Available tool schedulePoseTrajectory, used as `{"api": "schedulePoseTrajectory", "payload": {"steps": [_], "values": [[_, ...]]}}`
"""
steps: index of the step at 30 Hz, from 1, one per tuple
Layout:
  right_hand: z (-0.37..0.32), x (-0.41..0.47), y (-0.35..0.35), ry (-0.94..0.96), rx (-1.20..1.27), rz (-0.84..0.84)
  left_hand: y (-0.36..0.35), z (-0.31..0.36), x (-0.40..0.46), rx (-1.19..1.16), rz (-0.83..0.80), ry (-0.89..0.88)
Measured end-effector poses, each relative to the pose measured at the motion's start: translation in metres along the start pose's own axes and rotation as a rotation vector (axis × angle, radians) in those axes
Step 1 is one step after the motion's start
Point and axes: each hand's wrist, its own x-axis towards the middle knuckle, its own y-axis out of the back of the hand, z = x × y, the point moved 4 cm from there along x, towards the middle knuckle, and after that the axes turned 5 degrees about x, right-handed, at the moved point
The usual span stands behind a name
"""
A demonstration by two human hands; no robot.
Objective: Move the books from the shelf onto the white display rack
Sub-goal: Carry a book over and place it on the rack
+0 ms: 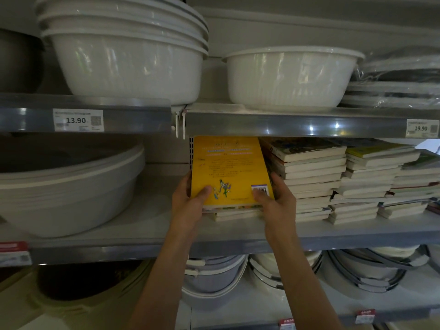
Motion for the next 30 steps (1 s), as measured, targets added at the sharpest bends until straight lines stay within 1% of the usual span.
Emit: {"api": "schedulePoseTrajectory", "payload": {"steps": [4, 7, 10, 13, 18, 22, 26, 28, 30], "values": [[0.003, -0.018, 0.008, -0.056, 0.108, 0.002, 0.008, -0.005, -0.006, -0.074, -0.010, 0.093], [-0.003, -0.018, 0.011, -0.101, 0.093, -0.004, 0.009, -0.003, -0.007, -0.089, -0.068, 0.135], [-0.008, -0.012, 0.015, -0.180, 0.031, -0.021, 0.008, 0.000, -0.011, -0.060, -0.106, 0.115], [-0.012, -0.007, 0.019, -0.247, -0.043, -0.055, 0.013, -0.001, -0.020, -0.066, -0.094, 0.086], [0.000, -0.014, 0.013, -0.377, -0.066, -0.209, 0.021, -0.005, -0.045, -0.075, -0.148, 0.023], [0.015, -0.036, 0.015, -0.361, -0.071, -0.189, 0.031, -0.013, -0.056, -0.061, -0.154, -0.008], [0.013, -0.055, 0.021, -0.350, 0.041, -0.195, 0.041, -0.020, -0.069, -0.059, -0.192, -0.044], [0.008, -0.063, 0.023, -0.321, 0.079, -0.225, 0.045, -0.023, -0.076, -0.061, -0.219, -0.068], [0.003, -0.072, 0.029, -0.264, 0.074, -0.210, 0.045, -0.024, -0.084, -0.058, -0.255, -0.076]]}}
